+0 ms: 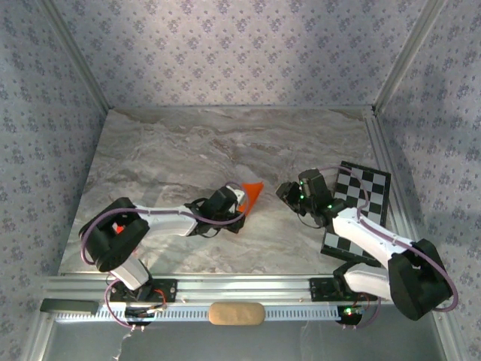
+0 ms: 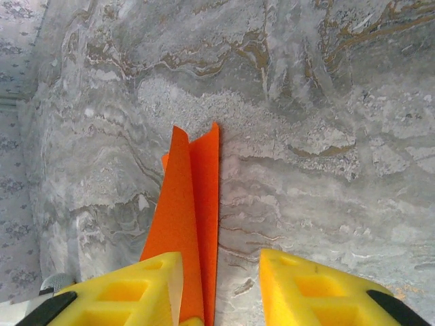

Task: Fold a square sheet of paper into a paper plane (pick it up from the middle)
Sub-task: Fold the wing for the fifth time at the center of the table.

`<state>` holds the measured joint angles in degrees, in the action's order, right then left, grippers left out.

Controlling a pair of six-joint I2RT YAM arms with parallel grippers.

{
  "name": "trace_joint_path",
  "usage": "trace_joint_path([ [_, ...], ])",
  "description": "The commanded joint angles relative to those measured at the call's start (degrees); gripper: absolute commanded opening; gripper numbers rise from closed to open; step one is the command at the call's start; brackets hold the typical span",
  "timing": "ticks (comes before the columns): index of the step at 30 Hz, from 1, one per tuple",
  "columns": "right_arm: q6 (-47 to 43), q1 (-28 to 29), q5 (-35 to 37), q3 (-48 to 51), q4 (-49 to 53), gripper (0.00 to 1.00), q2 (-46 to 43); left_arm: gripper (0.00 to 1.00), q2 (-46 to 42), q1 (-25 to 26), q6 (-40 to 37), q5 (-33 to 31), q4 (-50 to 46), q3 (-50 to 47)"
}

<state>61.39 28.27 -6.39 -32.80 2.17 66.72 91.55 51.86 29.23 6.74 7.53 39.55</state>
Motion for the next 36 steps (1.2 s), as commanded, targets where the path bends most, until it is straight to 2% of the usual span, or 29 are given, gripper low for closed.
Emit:
trace_joint_path([
  [1,-1.1,0.6,2.1,0.7,0.8,0.36,-0.8,0.0,-0.6,-1.5,1.3,5.7,3.5,-0.4],
  [6,-1.3,1.1,1.9,0.5,-0.1,0.36,-0.3,0.0,1.6,-3.0,1.9,10.2,3.4,-0.2],
  [20,-2.8,1.9,-2.7,-0.9,-1.2,0.35,5.0,0.0,4.8,-3.2,1.1,11.3,-0.8,3.0],
  [26,-6.2,3.2,-10.0,-2.4,-4.6,0.26,10.0,0.02,5.9,-3.2,1.2,13.1,-1.4,3.9],
  [32,-6.7,4.9,-14.7,-1.9,-10.2,0.1,14.9,0.02,7.0,-4.0,2.0,16.1,-0.2,3.8],
  [36,-6.8,5.9,-16.5,-1.9,-14.4,0.06,17.7,0.0,7.6,-5.1,3.0,18.5,1.5,3.2],
])
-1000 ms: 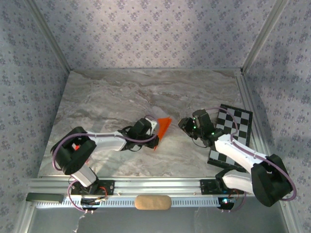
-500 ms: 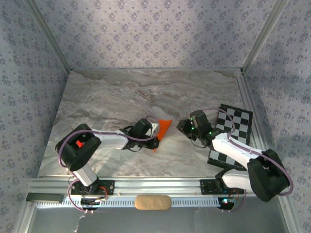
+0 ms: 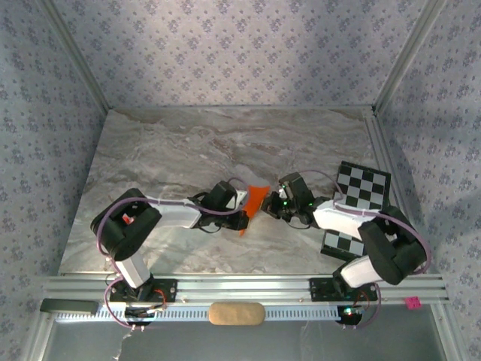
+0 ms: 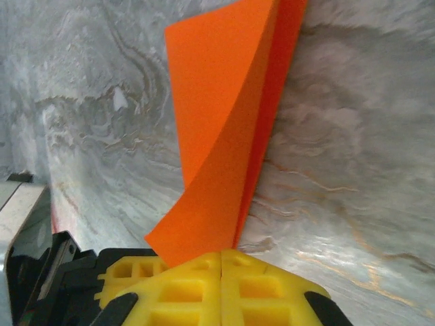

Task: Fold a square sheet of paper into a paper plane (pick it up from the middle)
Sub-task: Fold the wing for the fifth time at the center of the table.

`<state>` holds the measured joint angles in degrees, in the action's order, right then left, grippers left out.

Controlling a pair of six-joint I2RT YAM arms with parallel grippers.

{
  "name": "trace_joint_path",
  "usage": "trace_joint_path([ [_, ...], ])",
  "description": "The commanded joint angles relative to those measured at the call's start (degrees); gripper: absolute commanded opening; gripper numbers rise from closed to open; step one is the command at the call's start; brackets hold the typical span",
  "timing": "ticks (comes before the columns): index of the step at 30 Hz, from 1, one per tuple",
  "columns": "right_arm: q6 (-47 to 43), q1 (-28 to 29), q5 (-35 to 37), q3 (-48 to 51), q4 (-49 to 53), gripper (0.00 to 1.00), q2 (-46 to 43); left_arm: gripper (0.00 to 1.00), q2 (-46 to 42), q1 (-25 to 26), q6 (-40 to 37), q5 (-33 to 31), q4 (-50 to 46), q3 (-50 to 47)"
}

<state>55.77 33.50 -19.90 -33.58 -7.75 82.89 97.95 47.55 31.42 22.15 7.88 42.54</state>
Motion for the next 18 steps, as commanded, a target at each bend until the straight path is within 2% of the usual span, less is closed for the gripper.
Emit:
trace_joint_path([
  [1,-1.2,0.8,-3.0,-1.3,-4.7,0.05,2.2,0.0,1.4,-1.0,0.8,3.7,1.2,0.1],
  [6,-0.9,1.1,-4.5,-2.3,-8.2,0.04,4.9,0.0,2.2,-2.2,1.2,6.4,2.0,-0.1],
  [18,-1.5,0.5,-5.0,-4.9,-8.7,0.04,9.4,0.0,2.6,-4.6,2.6,10.3,4.9,-2.1],
])
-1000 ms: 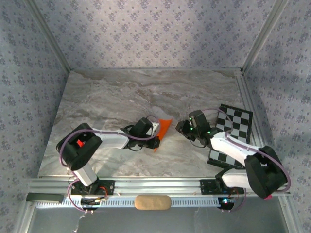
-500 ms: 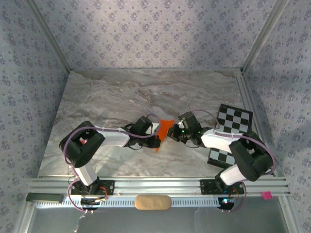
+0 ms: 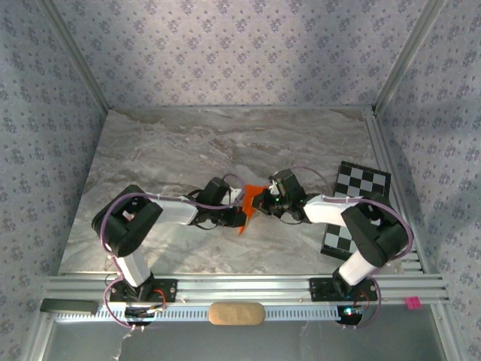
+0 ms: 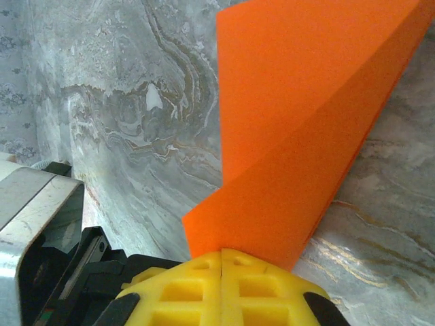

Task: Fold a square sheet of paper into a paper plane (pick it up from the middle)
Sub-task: Fold the wing for the fifth time at the center of the table.

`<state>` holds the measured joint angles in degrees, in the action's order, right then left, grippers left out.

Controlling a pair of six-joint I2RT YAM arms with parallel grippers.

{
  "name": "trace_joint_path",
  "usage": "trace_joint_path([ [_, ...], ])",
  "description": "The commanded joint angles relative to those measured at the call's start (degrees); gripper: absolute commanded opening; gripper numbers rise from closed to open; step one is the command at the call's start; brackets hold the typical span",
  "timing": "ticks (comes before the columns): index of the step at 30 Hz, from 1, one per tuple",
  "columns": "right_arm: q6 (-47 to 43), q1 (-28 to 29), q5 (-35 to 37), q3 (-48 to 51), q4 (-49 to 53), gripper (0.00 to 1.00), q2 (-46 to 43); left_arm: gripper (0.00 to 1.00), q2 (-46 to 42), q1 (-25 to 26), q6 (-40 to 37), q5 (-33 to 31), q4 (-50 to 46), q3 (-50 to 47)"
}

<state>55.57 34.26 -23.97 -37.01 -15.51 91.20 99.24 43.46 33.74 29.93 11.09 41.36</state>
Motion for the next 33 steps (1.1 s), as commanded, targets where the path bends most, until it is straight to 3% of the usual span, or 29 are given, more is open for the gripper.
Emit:
trace_joint_path([
  [1,-1.3,-0.3,-0.8,-1.6,-0.8,0.04,1.3,0.0,1.5,-0.7,0.4,3.1,1.9,-0.9],
  [33,-2.9,-1.8,-4.3,-3.5,-2.3,0.05,5.3,0.0,3.5,-5.0,7.5,8.7,11.1,-5.9],
])
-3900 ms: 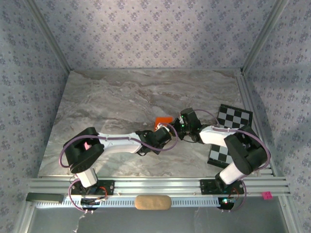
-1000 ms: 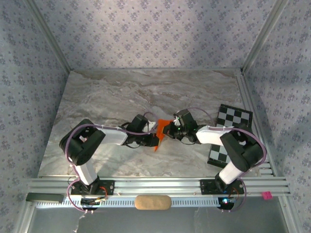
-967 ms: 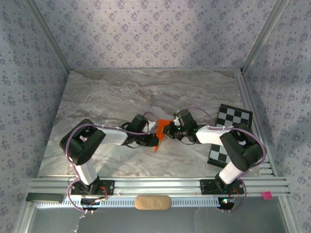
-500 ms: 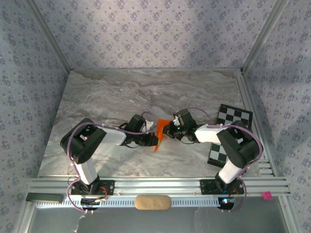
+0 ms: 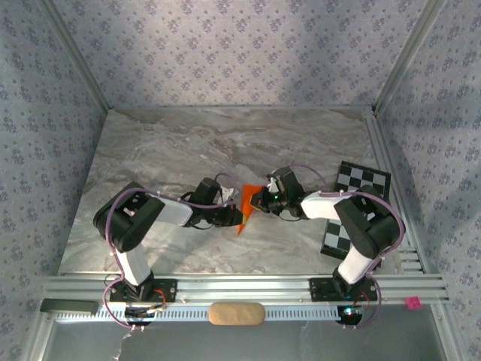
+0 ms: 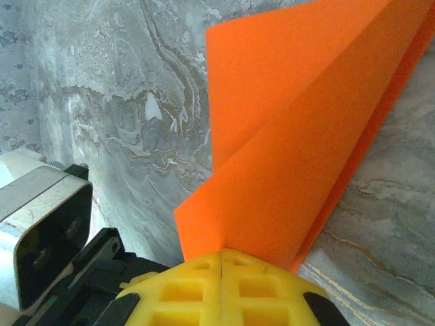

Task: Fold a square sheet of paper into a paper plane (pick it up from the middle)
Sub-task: Fold the wing for the fifth time at the center of the table.

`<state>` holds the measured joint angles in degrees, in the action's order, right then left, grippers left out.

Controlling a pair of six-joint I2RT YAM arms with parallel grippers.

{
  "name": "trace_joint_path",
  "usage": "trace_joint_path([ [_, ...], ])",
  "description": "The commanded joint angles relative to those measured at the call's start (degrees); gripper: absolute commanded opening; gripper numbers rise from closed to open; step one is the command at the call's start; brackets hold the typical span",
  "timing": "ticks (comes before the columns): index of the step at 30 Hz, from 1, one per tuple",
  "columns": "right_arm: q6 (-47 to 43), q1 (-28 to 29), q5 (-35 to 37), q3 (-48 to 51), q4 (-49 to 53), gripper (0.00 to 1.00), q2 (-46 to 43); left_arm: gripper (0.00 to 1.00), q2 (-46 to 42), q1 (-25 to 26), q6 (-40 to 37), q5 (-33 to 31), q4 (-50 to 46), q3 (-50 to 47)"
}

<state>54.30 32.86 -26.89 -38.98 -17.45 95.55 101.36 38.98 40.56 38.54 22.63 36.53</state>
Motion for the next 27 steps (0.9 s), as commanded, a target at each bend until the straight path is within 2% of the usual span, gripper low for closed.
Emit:
trace_joint_path([
  [1,-1.7,-0.4,-1.5,-1.5,-0.2,0.05,1.0,0.0,1.4,-0.6,0.9,0.1,-0.2,-1.2],
  [27,-6.3,-1.3,-6.6,-4.4,1.6,0.05,3.8,0.0,2.0,-2.3,6.6,-1.9,2.9,-4.7],
])
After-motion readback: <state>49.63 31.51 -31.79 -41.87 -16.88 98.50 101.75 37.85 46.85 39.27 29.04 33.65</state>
